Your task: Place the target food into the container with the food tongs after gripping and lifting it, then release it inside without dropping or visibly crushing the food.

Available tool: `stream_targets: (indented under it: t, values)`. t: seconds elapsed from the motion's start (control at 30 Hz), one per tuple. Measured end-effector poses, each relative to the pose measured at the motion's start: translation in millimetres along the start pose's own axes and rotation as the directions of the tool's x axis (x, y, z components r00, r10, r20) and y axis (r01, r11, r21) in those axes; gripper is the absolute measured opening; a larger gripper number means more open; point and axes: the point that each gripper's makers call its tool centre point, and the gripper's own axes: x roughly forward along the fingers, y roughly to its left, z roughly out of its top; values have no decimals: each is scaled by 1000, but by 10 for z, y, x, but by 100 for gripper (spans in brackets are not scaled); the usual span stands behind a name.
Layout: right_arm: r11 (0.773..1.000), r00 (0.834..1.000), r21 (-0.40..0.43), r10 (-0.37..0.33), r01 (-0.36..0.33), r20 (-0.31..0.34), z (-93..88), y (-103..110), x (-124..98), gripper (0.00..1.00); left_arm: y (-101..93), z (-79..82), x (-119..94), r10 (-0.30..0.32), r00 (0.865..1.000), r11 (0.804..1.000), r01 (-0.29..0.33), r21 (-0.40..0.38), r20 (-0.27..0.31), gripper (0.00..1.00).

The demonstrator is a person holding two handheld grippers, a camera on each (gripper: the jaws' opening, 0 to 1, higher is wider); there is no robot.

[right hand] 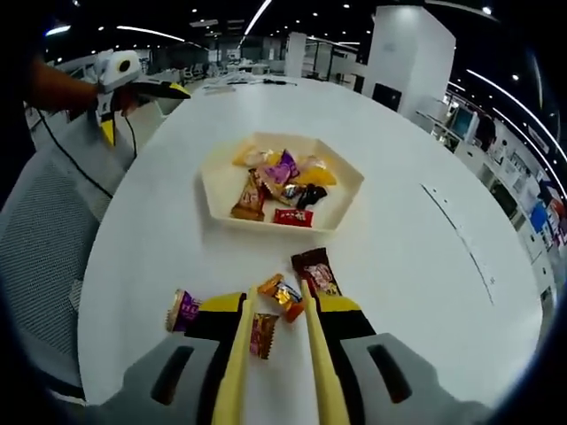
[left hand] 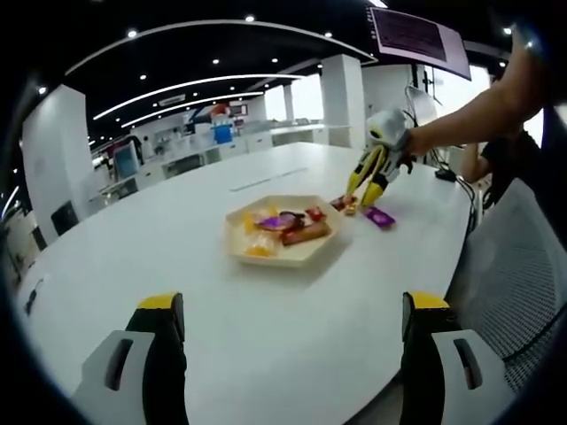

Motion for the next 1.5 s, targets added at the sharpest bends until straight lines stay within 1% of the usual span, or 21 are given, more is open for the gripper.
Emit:
stream_targets:
  t: [0.13,0.23,0.27,0.3,0.33,0.43,0.5,0.6,0.67,0.73,0.77,0.8,0.83,0.87,0.9,1.0,1.07,1.17,1.23,1.4,1.5]
  values:
    - [1000,1000,-6,-1,1,-5,-4,-11,24,29,-8,-11,8,-5,1000,1000,5,2,-6,99]
    - [999,1000,42,-13,13,-18,-34,-20,11,29,-15,-7,8,-7,1000,1000,7,1,-7,99]
    - [995,999,100,-10,13,-33,-65,-12,-5,29,-16,-8,10,-8,1000,1000,8,0,-6,99]
    - [995,999,101,-6,10,-46,-90,-20,-11,29,-20,-12,12,-10,1000,1000,10,0,-8,99]
    - [996,999,90,-4,8,-44,-93,-15,-10,29,-23,-13,14,-12,1000,1000,12,1,-9,99]
    - [996,999,92,5,-1,-42,-96,19,-29,29,-40,-12,21,-21,1000,1000,21,5,-9,99]
    - [997,999,78,-8,11,-40,-90,-3,-33,29,-51,-6,22,-24,1000,1000,24,5,-8,99]
    - [998,1000,58,-4,5,-23,-54,-5,-15,29,-52,-8,21,-25,1000,1000,25,4,-9,99]
    - [1000,1000,21,-5,6,-28,-51,-17,19,29,-49,-22,23,-26,1000,1000,26,3,-12,99]
    - [1000,999,24,-2,3,-41,-63,-22,47,29,-51,-17,21,-25,1000,1000,25,2,-13,99]
    - [998,1000,64,-1,2,-15,-11,-25,45,28,-48,-14,18,-23,1000,1000,23,2,-12,99]
    - [994,999,106,-16,21,-46,-58,-45,35,28,-39,-22,20,-21,1000,1000,21,0,-13,99]
    - [990,997,137,-16,26,-76,-106,-45,32,27,-35,-26,19,-20,1000,1000,20,-2,-14,99]
    - [984,998,177,9,1,-57,-83,14,40,26,-36,-22,18,-19,1000,1000,19,-1,-14,99]
    - [985,998,167,-23,33,-61,-94,-34,30,25,-37,-21,18,-19,1000,1000,19,-1,-14,99]
    - [976,996,204,-59,71,-66,-116,-48,20,21,-42,-32,24,-23,1000,1000,23,3,-19,99]
    - [975,996,208,-63,76,-67,-110,-32,19,20,-43,-32,24,-24,1000,1000,24,1,-18,99]
    - [967,994,240,-65,85,-88,-105,-43,17,19,-44,-36,26,-24,1000,1000,24,0,-19,99]
    - [969,993,230,-72,91,-89,-109,-48,20,20,-52,-44,30,-28,999,1000,28,5,-25,99]
    - [966,992,240,-80,101,-94,-119,-43,8,20,-44,-29,21,-21,1000,1000,21,3,-20,99]
    - [964,993,246,-84,103,-85,-83,-51,-25,20,-49,-29,23,-21,1000,1000,22,7,-21,99]
